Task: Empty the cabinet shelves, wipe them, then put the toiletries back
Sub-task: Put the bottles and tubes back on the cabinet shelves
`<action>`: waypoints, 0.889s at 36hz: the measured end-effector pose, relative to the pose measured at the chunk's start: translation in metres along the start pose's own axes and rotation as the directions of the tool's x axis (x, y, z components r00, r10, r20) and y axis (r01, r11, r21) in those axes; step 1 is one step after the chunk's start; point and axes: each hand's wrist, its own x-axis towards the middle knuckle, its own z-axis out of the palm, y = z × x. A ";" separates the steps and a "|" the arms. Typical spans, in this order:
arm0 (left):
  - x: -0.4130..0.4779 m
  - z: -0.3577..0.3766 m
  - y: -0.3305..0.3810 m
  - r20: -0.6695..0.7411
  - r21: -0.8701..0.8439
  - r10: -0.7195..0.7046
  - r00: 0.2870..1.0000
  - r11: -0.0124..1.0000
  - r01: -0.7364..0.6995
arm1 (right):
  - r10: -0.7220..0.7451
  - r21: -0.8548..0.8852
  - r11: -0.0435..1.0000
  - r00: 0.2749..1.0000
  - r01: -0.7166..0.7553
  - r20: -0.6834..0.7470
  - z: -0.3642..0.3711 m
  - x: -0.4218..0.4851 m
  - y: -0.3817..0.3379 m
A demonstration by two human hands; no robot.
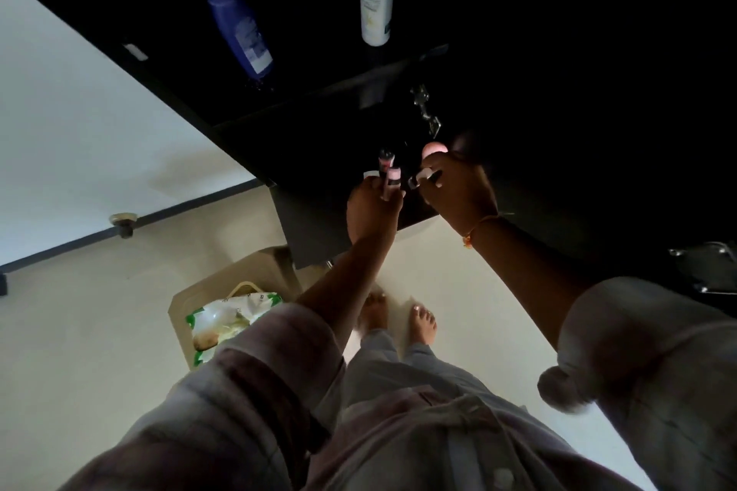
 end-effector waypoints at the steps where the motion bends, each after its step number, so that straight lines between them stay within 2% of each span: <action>1: -0.003 -0.009 0.005 -0.016 -0.027 0.005 1.000 1.000 -0.005 | 0.001 0.062 0.998 1.000 0.000 -0.005 -0.006 -0.001 -0.006; 5: -0.010 -0.045 0.026 -0.082 -0.120 0.037 0.996 0.992 -0.046 | -0.002 0.255 0.967 0.995 0.028 -0.101 -0.029 -0.007 -0.037; 9: -0.017 -0.085 0.049 -0.186 -0.170 0.127 0.974 0.973 -0.159 | -0.020 0.419 0.904 0.986 0.088 -0.164 -0.053 -0.010 -0.075; 12: -0.027 -0.118 0.074 -0.263 -0.229 0.172 0.949 0.945 -0.234 | -0.049 0.511 0.845 0.974 0.158 -0.221 -0.070 -0.007 -0.105; 16: -0.042 -0.165 0.113 -0.333 -0.225 0.270 0.904 0.908 -0.354 | -0.125 0.584 0.758 0.943 0.291 -0.308 -0.103 -0.007 -0.155; 23: -0.060 -0.234 0.170 -0.484 -0.246 0.436 0.758 0.764 -0.597 | -0.277 0.583 0.627 0.847 0.517 -0.454 -0.162 -0.007 -0.231; 28: -0.059 -0.281 0.206 -0.601 -0.222 0.472 0.645 0.677 -0.702 | -0.342 0.582 0.523 0.779 0.622 -0.525 -0.204 -0.003 -0.278; 32: -0.063 -0.326 0.245 -0.691 -0.171 0.505 0.517 0.580 -0.796 | -0.405 0.508 0.464 0.684 0.726 -0.607 -0.241 0.007 -0.315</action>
